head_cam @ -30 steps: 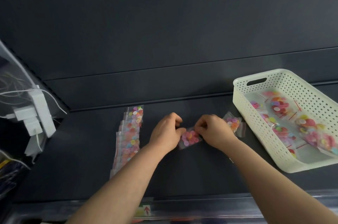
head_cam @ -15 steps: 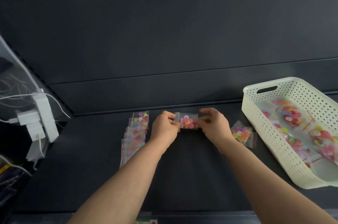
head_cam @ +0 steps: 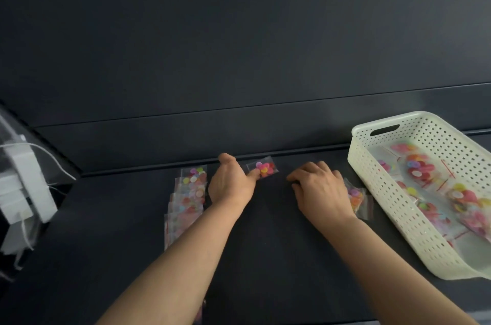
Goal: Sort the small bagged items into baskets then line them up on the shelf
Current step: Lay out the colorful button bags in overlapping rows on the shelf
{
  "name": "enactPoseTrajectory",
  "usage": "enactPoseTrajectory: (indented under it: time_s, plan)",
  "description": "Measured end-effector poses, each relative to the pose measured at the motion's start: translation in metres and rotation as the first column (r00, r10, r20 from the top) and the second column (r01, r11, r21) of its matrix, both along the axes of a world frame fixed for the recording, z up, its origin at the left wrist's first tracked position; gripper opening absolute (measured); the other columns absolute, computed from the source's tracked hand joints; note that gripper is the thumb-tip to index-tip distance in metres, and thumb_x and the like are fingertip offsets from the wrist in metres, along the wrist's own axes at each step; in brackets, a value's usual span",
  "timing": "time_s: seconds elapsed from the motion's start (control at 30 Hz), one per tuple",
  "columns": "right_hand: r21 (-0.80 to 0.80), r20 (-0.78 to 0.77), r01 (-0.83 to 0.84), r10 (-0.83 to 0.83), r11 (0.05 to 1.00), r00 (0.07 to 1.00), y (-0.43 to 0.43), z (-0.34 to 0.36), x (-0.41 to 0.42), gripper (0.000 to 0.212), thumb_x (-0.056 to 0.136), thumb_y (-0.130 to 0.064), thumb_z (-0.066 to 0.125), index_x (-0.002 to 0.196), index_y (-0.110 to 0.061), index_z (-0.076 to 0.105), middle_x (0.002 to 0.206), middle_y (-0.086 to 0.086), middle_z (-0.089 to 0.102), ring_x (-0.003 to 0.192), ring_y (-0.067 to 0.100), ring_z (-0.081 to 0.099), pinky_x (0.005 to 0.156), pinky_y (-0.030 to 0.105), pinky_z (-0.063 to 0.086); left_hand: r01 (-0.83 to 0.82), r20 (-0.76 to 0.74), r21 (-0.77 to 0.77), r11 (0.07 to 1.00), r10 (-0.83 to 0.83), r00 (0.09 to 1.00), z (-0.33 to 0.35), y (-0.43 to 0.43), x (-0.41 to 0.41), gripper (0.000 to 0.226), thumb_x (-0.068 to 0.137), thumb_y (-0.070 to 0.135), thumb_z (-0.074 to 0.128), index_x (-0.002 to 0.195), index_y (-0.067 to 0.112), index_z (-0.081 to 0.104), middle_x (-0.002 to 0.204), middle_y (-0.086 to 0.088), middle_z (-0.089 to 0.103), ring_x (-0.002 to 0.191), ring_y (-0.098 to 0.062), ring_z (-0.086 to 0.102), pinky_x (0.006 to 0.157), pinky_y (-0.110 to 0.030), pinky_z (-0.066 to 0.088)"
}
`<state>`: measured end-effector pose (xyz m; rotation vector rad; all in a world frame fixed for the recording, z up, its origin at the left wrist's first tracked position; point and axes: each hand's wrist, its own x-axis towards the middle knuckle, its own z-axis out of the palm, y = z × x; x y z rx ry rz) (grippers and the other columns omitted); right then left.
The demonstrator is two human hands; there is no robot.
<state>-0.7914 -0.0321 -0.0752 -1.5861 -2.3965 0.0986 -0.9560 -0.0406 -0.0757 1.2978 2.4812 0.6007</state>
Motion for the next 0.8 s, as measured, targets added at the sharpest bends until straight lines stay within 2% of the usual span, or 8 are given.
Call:
enactPoseTrajectory:
  time_s: [0.13, 0.27, 0.33, 0.4, 0.5, 0.6, 0.7, 0.8]
  plan:
    - [0.061, -0.031, 0.121, -0.119, 0.991, 0.992, -0.012, 0.001, 0.025, 0.028, 0.076, -0.007, 0.066, 0.096, -0.026, 0.072, 0.091, -0.001, 0.064, 0.088, 0.025, 0.057, 0.065, 0.035, 0.043, 0.134, 0.071, 0.071, 0.988, -0.139, 0.988, 0.002, -0.008, 0.012, 0.036, 0.09, 0.045, 0.061, 0.114, 0.021, 0.049, 0.097, 0.006, 0.066, 0.096, -0.019, 0.063, 0.068, -0.031, 0.048]
    - [-0.01, 0.023, 0.21, -0.21, 0.978, 0.977, -0.032, 0.007, 0.049, 0.038, 0.081, -0.016, 0.062, 0.116, -0.03, 0.057, 0.11, -0.004, 0.056, 0.107, 0.021, 0.049, 0.081, 0.033, 0.041, 0.309, 0.099, 0.042, 0.95, -0.311, 0.945, 0.001, -0.016, 0.038, 0.021, 0.09, 0.037, 0.064, 0.107, 0.026, 0.057, 0.092, 0.012, 0.067, 0.091, -0.013, 0.063, 0.075, -0.03, 0.05]
    - [-0.085, 0.014, 0.239, -0.238, 0.967, 0.971, -0.037, 0.011, 0.061, 0.054, 0.076, -0.021, 0.069, 0.125, -0.029, 0.048, 0.119, -0.005, 0.051, 0.114, 0.019, 0.045, 0.087, 0.032, 0.04, 0.366, 0.108, 0.047, 0.929, -0.369, 0.923, 0.001, -0.018, 0.053, 0.02, 0.09, 0.035, 0.065, 0.107, 0.027, 0.058, 0.092, 0.012, 0.067, 0.091, -0.012, 0.063, 0.077, -0.031, 0.052]
    - [-0.137, -0.031, 0.241, -0.247, 0.961, 0.968, -0.04, 0.013, 0.068, 0.068, 0.076, -0.017, 0.07, 0.135, -0.025, 0.038, 0.127, -0.001, 0.048, 0.119, 0.021, 0.042, 0.09, 0.032, 0.04, 0.405, 0.103, 0.046, 0.913, -0.408, 0.907, 0.004, -0.019, 0.067, 0.021, 0.09, 0.033, 0.065, 0.109, 0.027, 0.059, 0.094, 0.012, 0.067, 0.091, -0.011, 0.063, 0.077, -0.032, 0.052]
    - [-0.188, -0.194, 0.267, -0.302, 0.945, 0.933, -0.04, 0.014, 0.075, 0.073, 0.085, 0.001, 0.05, 0.148, -0.018, 0.019, 0.142, 0.004, 0.037, 0.13, 0.023, 0.037, 0.097, 0.035, 0.04, 0.449, 0.089, 0.048, 0.892, -0.451, 0.888, 0.009, -0.018, 0.085, 0.023, 0.091, 0.03, 0.066, 0.113, 0.027, 0.059, 0.097, 0.011, 0.066, 0.093, -0.012, 0.062, 0.079, -0.036, 0.055]
    - [-0.212, -0.255, 0.317, -0.365, 0.925, 0.895, -0.032, 0.014, 0.087, 0.071, 0.091, 0.0, 0.04, 0.152, -0.014, 0.006, 0.153, 0.009, 0.025, 0.139, 0.025, 0.028, 0.109, 0.037, 0.031, 0.488, 0.076, 0.037, 0.872, -0.489, 0.869, 0.015, -0.015, 0.099, 0.024, 0.091, 0.028, 0.066, 0.115, 0.026, 0.061, 0.102, 0.01, 0.066, 0.097, -0.012, 0.062, 0.082, -0.036, 0.055]
    - [-0.212, -0.233, 0.365, -0.41, 0.907, 0.882, -0.025, 0.013, 0.108, 0.075, 0.089, -0.001, 0.044, 0.151, -0.01, 0.005, 0.15, 0.013, 0.03, 0.135, 0.03, 0.033, 0.108, 0.04, 0.031, 0.495, 0.048, 0.01, 0.869, -0.495, 0.867, 0.018, -0.011, 0.11, 0.027, 0.091, 0.032, 0.065, 0.117, 0.025, 0.062, 0.105, 0.009, 0.067, 0.099, -0.013, 0.062, 0.083, -0.036, 0.054]
    - [-0.203, -0.173, 0.382, -0.417, 0.902, 0.892, -0.021, 0.011, 0.124, 0.073, 0.087, -0.001, 0.047, 0.15, -0.009, 0.011, 0.144, 0.012, 0.037, 0.128, 0.031, 0.039, 0.102, 0.041, 0.037, 0.475, 0.0, -0.085, 0.876, -0.477, 0.879, 0.017, -0.005, 0.121, 0.033, 0.09, 0.045, 0.063, 0.117, 0.025, 0.063, 0.113, 0.006, 0.066, 0.104, -0.017, 0.062, 0.082, -0.035, 0.054]
